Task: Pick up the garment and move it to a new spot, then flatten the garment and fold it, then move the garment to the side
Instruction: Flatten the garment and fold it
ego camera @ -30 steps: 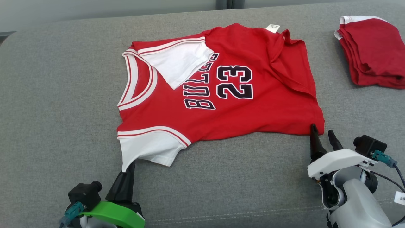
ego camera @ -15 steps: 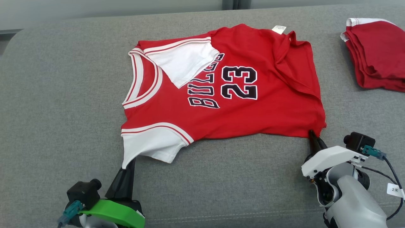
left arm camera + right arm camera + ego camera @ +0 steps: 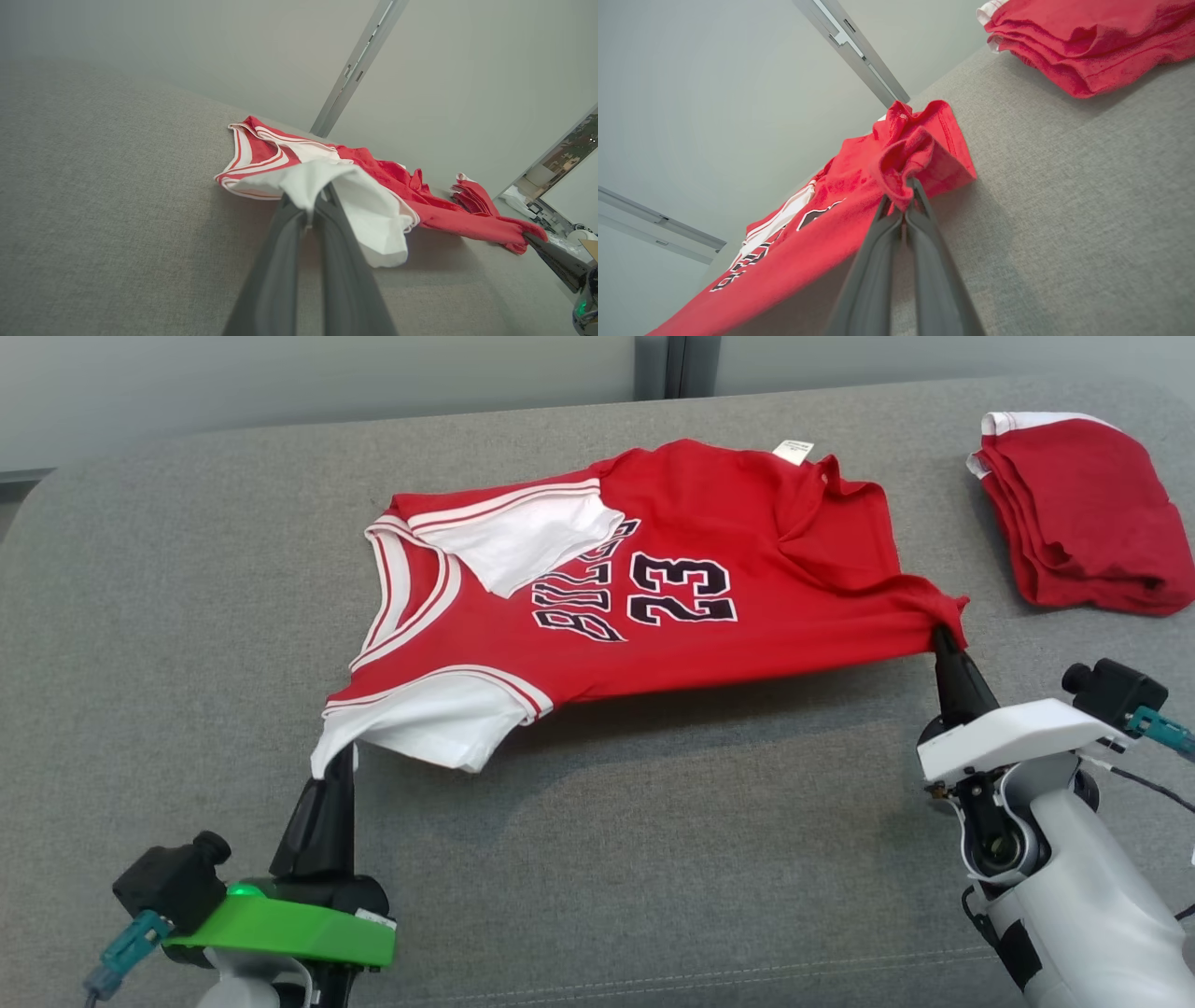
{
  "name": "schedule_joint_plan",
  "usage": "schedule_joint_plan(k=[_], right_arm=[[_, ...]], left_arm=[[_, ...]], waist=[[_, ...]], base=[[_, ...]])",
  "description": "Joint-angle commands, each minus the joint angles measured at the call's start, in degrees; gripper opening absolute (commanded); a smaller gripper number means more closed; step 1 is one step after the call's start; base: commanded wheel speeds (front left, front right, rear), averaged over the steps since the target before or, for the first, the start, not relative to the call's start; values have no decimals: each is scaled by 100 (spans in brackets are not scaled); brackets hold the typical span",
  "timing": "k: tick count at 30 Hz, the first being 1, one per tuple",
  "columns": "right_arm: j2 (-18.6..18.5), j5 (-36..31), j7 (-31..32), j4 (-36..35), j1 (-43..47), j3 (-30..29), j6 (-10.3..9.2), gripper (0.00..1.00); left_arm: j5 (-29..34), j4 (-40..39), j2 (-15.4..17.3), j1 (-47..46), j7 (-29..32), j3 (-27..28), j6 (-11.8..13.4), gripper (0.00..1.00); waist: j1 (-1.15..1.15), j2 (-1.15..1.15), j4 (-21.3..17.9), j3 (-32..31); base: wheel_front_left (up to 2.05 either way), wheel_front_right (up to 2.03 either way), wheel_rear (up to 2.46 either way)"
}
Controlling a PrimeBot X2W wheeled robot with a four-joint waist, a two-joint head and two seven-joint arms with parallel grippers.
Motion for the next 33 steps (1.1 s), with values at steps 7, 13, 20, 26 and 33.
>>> schedule_joint_plan(k=[7,13,20,26,33], right_arm=[[-443,708,167,-1191,191,146,2,0],[-715,927,433,-2039,215,47,2,0],[-651,1065,1488,-2752,-113,-416,2,0],[-35,697,3099,-2251,-1120,-1116,2,0],[642,-291,4311,-934,-3104,-2301,3,0]], left_arm=[[-412,-728,288,-318,162,116,-35,0],[-572,-1344,509,-646,535,152,-33,0],[-757,-1910,826,-1665,1273,275,67,0],[-926,-1449,1126,-3023,2100,327,207,0],[-962,-170,1192,-4664,2764,295,391,0]], waist=[[0,0,-148,-227],[0,0,-215,-295],[0,0,-297,-384],[0,0,-419,-324],[0,0,-512,-9]], base=[[0,0,0],[0,0,0],[0,0,0],[0,0,0],[0,0,0]])
